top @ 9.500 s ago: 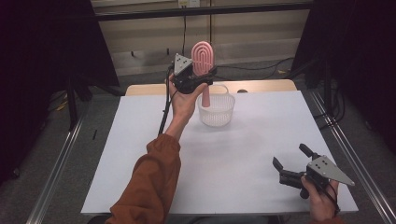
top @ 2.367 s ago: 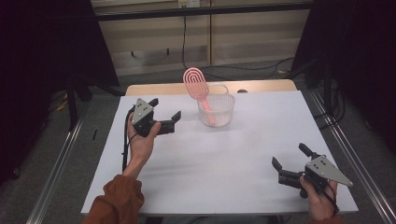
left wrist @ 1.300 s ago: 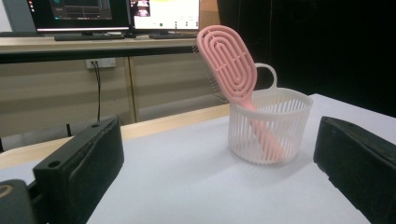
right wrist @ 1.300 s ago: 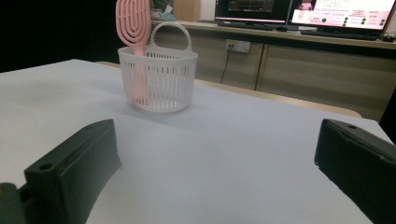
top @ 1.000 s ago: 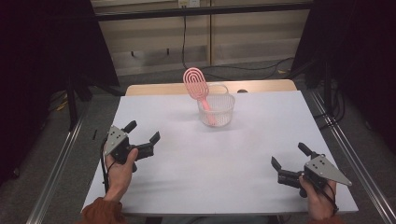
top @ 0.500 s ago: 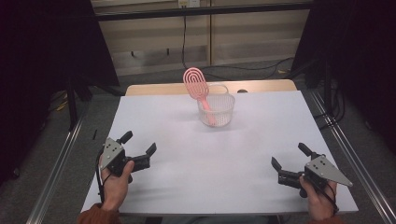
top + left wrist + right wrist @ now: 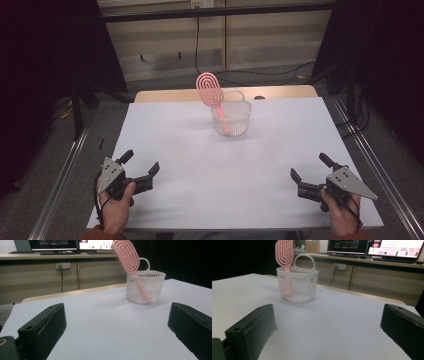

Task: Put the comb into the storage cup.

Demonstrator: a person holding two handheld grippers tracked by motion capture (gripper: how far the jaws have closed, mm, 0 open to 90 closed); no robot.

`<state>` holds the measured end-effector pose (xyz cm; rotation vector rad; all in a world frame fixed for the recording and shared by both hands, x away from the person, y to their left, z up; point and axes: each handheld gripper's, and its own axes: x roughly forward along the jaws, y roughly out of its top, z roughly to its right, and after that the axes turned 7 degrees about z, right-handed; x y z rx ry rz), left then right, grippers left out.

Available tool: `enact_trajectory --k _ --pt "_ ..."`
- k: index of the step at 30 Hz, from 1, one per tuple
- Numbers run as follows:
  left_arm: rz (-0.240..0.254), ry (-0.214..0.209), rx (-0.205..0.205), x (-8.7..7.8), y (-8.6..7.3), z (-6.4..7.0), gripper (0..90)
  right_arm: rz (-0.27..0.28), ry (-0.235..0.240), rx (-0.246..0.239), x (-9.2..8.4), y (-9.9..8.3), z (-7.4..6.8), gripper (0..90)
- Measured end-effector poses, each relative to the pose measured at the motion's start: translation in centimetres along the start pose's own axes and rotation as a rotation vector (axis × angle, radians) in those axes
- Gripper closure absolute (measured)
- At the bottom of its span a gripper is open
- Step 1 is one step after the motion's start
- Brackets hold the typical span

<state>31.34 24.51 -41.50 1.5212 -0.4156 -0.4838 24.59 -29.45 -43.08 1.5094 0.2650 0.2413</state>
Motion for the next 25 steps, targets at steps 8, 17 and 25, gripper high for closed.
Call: enact_trajectory --k 8,17,25 --pt "-0.014 -0.009 0.005 -1.6 -0.2 0.3 1.9 0.004 -0.013 0.005 0.0 0.0 -0.1 0.0" --pt "-0.02 0.066 -0.002 -2.4 -0.4 -0.7 2.0 0.005 -0.01 0.006 0.0 0.0 -0.1 0.0" --pt "-0.016 0.091 -0.03 -1.8 -0.4 -1.2 2.0 0.003 -0.009 0.003 0.0 0.0 0.0 0.0"
